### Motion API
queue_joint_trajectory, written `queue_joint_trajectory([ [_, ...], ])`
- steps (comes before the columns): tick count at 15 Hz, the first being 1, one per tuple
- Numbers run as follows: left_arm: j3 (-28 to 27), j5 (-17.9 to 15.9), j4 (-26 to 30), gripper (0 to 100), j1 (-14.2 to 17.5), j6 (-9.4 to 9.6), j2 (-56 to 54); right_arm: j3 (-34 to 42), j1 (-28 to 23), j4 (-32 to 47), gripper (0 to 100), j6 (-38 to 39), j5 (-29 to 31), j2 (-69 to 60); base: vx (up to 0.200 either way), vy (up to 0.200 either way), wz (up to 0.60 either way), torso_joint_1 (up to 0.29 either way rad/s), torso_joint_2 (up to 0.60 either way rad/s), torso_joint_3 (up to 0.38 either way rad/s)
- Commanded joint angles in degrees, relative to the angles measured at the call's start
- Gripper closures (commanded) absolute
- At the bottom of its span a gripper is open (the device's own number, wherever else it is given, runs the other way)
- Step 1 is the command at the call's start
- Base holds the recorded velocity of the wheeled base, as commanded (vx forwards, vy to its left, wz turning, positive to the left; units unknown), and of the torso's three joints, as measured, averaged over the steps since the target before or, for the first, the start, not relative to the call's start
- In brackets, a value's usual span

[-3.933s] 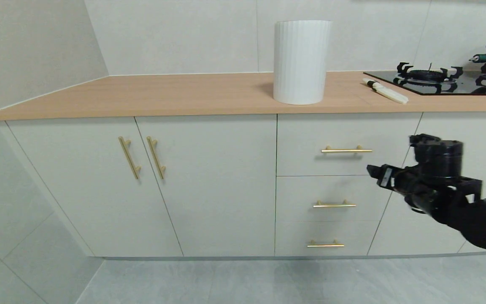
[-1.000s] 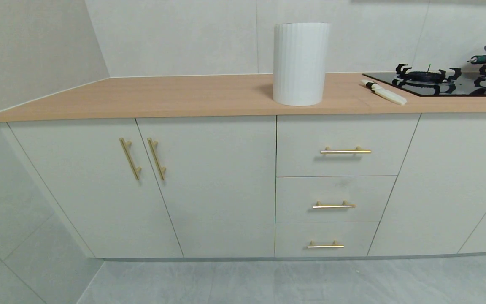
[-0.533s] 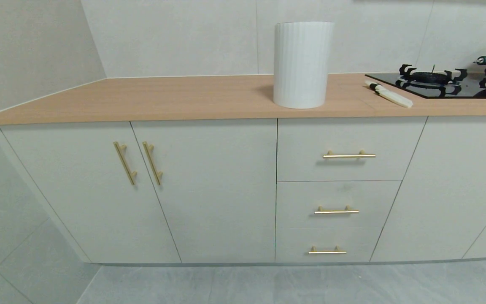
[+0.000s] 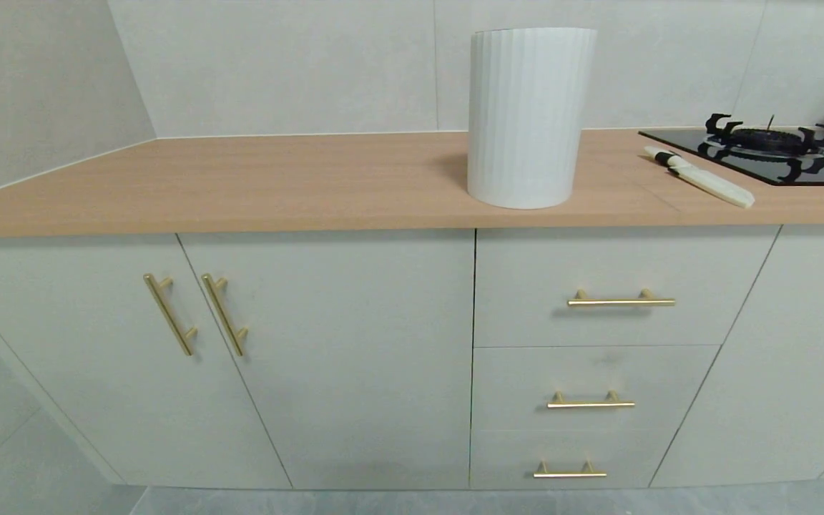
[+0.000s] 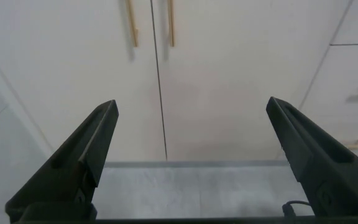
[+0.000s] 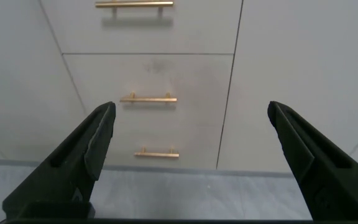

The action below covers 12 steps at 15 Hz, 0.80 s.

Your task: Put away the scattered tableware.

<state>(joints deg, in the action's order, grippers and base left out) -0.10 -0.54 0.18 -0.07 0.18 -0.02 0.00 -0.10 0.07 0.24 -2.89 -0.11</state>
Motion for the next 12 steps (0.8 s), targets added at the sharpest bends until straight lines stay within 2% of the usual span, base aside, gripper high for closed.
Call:
queue_joint_trajectory([
  [1, 0.01, 0.01, -0.01, 0, -0.01, -0.01, 0.02, 0.00, 0.01, 0.01, 0, 0.02, -0.10, 0.11, 0.200, 0.000, 0.00, -0.002, 0.00, 0.002],
  [9, 0.01, 0.01, -0.01, 0, -0.01, -0.01, 0.02, 0.00, 0.01, -0.07, 0, -0.07, -0.10, 0.11, 0.200, 0.000, 0.00, 0.003, 0.00, 0.005],
  [12, 0.01, 0.01, -0.01, 0, -0.01, -0.01, 0.02, 0.00, 0.01, 0.01, 0, -0.16, -0.10, 0.11, 0.000, 0.000, 0.00, 0.000, 0.00, 0.000],
])
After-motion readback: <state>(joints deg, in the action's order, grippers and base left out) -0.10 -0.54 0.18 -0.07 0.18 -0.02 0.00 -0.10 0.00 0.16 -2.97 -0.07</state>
